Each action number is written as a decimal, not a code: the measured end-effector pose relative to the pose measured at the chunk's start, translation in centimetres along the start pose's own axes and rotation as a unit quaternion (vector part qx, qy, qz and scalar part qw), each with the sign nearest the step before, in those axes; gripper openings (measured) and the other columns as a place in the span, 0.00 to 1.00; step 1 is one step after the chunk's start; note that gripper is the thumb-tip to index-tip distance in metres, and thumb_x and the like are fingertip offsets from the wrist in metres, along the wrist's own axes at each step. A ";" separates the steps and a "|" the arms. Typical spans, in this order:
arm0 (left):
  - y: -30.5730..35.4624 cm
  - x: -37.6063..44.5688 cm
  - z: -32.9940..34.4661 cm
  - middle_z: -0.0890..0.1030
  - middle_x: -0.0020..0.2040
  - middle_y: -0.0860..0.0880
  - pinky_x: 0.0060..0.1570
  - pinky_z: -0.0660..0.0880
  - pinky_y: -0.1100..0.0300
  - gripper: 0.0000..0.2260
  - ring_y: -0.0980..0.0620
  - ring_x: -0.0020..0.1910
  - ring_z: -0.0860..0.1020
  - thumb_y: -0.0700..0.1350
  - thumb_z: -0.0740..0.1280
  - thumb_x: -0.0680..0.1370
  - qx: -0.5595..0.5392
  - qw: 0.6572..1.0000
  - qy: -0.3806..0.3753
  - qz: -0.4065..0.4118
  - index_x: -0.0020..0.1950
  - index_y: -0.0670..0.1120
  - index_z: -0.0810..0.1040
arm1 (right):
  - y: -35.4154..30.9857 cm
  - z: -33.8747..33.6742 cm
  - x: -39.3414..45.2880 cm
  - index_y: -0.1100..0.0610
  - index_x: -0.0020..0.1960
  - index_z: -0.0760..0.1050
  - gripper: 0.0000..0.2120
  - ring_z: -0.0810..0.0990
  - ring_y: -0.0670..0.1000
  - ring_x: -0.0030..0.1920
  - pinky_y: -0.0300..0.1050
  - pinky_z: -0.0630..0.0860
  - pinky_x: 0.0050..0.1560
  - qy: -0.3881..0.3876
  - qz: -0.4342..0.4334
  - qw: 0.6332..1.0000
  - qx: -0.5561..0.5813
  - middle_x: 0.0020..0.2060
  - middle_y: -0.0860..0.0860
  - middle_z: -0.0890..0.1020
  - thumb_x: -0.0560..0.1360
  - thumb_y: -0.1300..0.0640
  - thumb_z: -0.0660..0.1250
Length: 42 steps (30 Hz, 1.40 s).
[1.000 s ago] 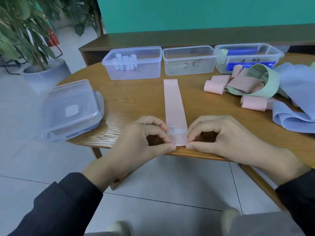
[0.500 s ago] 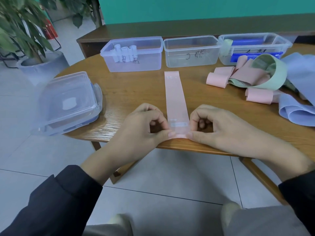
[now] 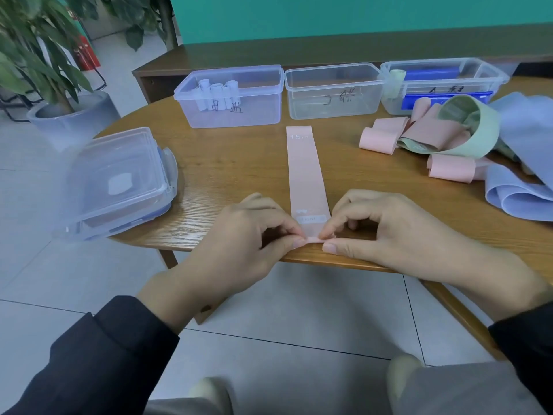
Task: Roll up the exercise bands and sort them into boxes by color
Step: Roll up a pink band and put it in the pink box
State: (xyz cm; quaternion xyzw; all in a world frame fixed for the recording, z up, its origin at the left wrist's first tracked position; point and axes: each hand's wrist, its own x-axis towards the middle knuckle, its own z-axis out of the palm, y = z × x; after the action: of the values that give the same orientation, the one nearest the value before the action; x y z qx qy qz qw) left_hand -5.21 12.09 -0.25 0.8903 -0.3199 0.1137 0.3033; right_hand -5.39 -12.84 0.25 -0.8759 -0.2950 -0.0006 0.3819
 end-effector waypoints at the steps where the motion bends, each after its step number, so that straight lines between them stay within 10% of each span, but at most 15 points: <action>1: 0.0 0.0 -0.1 0.82 0.43 0.58 0.48 0.69 0.72 0.01 0.55 0.47 0.78 0.46 0.75 0.76 -0.001 1.000 0.000 0.001 0.47 0.52 0.86 | 0.0 0.0 0.1 0.46 0.48 0.86 0.06 0.77 0.51 0.46 0.42 0.74 0.48 0.004 0.003 1.000 0.003 0.44 0.44 0.80 0.72 0.49 0.77; 19: 0.6 1.3 0.3 0.78 0.42 0.55 0.43 0.66 0.75 0.03 0.57 0.44 0.76 0.46 0.77 0.74 -0.041 0.995 0.018 -0.094 0.42 0.52 0.84 | -0.7 -0.3 1.7 0.47 0.44 0.77 0.09 0.73 0.43 0.40 0.33 0.68 0.40 0.027 0.085 0.994 -0.062 0.40 0.43 0.74 0.72 0.45 0.75; 29: -0.5 0.0 2.2 0.81 0.47 0.51 0.47 0.72 0.63 0.08 0.52 0.46 0.74 0.38 0.67 0.81 0.069 0.990 0.063 0.103 0.55 0.46 0.85 | -0.5 0.3 1.5 0.45 0.44 0.77 0.05 0.72 0.42 0.40 0.32 0.68 0.41 0.038 0.067 0.995 -0.060 0.38 0.40 0.73 0.75 0.49 0.74; 42: 0.7 -1.5 3.2 0.82 0.53 0.49 0.57 0.74 0.56 0.12 0.46 0.53 0.76 0.44 0.64 0.83 0.115 0.983 0.097 0.104 0.60 0.41 0.84 | 0.5 1.5 0.7 0.49 0.48 0.80 0.04 0.78 0.46 0.46 0.52 0.77 0.48 0.076 -0.037 0.991 -0.101 0.46 0.42 0.79 0.79 0.50 0.67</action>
State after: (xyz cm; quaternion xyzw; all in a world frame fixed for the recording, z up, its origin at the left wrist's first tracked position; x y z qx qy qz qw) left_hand -6.80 10.42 -3.05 0.8658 -0.3647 0.2670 0.2148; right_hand -4.89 -11.77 -1.00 -0.8960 -0.2955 -0.1109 0.3125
